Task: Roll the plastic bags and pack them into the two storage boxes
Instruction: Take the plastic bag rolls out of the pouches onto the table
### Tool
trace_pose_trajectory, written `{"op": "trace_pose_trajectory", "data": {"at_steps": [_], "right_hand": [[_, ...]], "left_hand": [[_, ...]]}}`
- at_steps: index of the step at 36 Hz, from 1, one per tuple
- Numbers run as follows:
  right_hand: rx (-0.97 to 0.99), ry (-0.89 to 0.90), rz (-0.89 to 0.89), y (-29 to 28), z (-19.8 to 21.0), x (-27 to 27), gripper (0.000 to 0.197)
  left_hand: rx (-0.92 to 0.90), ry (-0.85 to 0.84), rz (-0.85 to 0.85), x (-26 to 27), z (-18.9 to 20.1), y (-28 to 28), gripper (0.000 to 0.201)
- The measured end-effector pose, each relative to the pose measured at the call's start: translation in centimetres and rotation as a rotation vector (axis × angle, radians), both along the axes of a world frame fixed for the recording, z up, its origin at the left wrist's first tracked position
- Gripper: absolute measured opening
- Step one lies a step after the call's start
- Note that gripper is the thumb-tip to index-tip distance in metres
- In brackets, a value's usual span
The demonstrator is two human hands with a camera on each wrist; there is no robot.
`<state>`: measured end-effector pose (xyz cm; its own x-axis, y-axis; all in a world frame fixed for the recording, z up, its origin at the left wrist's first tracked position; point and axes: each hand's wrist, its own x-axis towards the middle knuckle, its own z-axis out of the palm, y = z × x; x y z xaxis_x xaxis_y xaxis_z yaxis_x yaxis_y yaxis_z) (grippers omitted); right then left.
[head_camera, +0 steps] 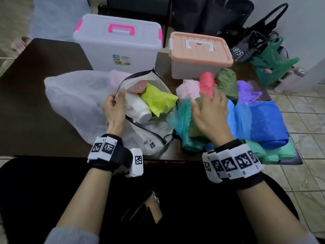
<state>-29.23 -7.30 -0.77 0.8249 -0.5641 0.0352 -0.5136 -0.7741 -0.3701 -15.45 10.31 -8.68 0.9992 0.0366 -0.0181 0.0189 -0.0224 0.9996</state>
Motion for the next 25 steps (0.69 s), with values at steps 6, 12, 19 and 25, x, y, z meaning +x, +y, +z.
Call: {"op": "trace_pose_trajectory", "data": {"at_steps": [6, 12, 19, 25], "right_hand": [[0.199, -0.137, 0.271, 2.3, 3.4, 5.3, 0.027], [0.159, 0.269, 0.384, 4.0, 0.9, 11.1, 0.042], [0.138, 0.527, 0.392, 4.2, -1.0, 13.1, 0.042], [0.135, 0.443, 0.294, 4.3, -1.3, 13.5, 0.051]], "left_hand": [[-0.044, 0.044, 0.039, 1.2, 0.1, 0.1, 0.023], [-0.038, 0.013, 0.038, 1.7, -0.2, 0.3, 0.022], [-0.018, 0.066, -0.009, 1.2, -0.4, -0.3, 0.022], [0.012, 0.080, -0.005, 1.4, -0.7, -0.3, 0.026]]}}
